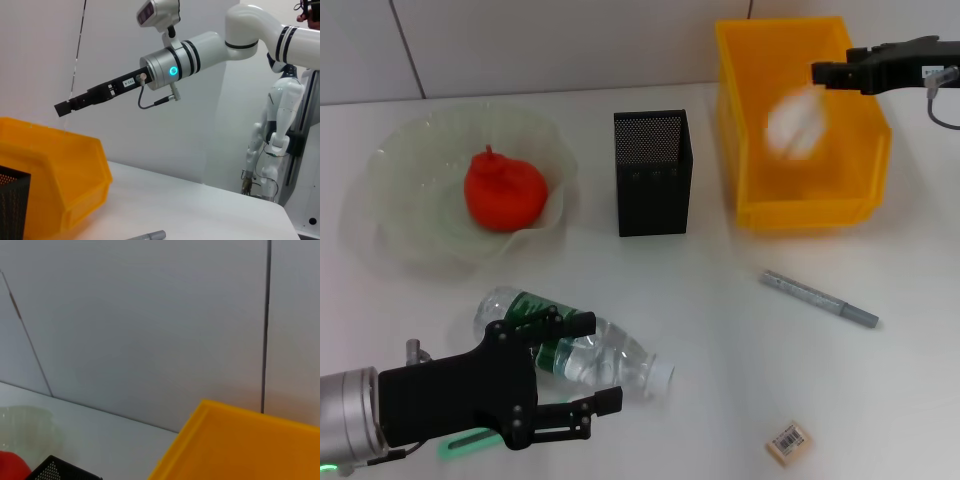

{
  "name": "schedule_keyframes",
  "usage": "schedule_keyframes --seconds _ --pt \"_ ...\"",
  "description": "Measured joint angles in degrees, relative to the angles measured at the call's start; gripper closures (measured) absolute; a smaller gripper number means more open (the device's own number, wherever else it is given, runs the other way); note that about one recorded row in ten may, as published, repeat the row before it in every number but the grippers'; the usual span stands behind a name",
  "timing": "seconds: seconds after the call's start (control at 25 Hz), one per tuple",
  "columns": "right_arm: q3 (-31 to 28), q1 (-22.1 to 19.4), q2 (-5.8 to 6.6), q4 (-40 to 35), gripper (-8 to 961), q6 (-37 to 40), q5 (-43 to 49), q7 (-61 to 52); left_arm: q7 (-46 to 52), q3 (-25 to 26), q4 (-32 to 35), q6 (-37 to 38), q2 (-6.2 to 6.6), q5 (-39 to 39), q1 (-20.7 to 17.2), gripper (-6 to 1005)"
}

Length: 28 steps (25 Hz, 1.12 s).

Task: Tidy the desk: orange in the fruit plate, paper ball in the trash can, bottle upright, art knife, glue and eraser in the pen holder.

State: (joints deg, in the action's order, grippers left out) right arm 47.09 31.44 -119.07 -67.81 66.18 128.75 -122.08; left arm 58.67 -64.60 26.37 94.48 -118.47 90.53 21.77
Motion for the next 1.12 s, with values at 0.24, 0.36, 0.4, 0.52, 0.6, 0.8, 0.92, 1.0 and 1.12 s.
schedule_keyframes --seconds 0.24,0.36,0.4,0.52,0.6,0.8,0.92,1.0,1.12 --pt "-0.03 -0.17 0.01 -0.5 234 0.39 -0.76 0.66 -0.02 0.0 0.06 0.01 0.0 0.0 -0.06 148" --pt "-0.04 -2.1 -0.14 -2.03 161 1.88 -7.16 4.9 0.04 0.0 0.23 0.13 0.0 0.0 -0.06 148" --pt "-0.04 -3.13 -0.17 -2.32 161 3.11 -11.07 7.67 0.04 0.0 0.26 0.16 0.0 -0.02 -0.06 148" --pt "-0.02 -8.44 -0.26 -1.53 160 9.96 -27.96 21.31 -0.07 0.04 0.32 0.47 0.04 -0.23 -0.12 148" --pt "-0.02 -10.91 -0.32 0.78 159 13.45 -33.79 28.58 -0.14 0.09 0.33 0.56 0.06 -0.25 -0.14 148" --pt "-0.34 -15.51 -0.22 12.37 158 20.6 -42.45 48.03 -1.22 0.42 0.38 0.78 0.09 -0.4 -0.42 148" --pt "-0.56 -18.21 -0.03 17.64 158 22.31 -42.06 56.46 -2.02 1.04 0.43 0.8 0.08 -0.47 -0.48 148" --pt "-0.62 -19.97 -0.07 20.73 158 22.68 -40.75 61.49 -2.74 1.44 0.44 0.81 0.07 -0.49 -0.48 148" --pt "-0.98 -21.91 -0.12 26.34 158 23.66 -40.29 67.73 -6.59 2.22 0.44 1.29 -0.07 -1.08 -0.59 149"
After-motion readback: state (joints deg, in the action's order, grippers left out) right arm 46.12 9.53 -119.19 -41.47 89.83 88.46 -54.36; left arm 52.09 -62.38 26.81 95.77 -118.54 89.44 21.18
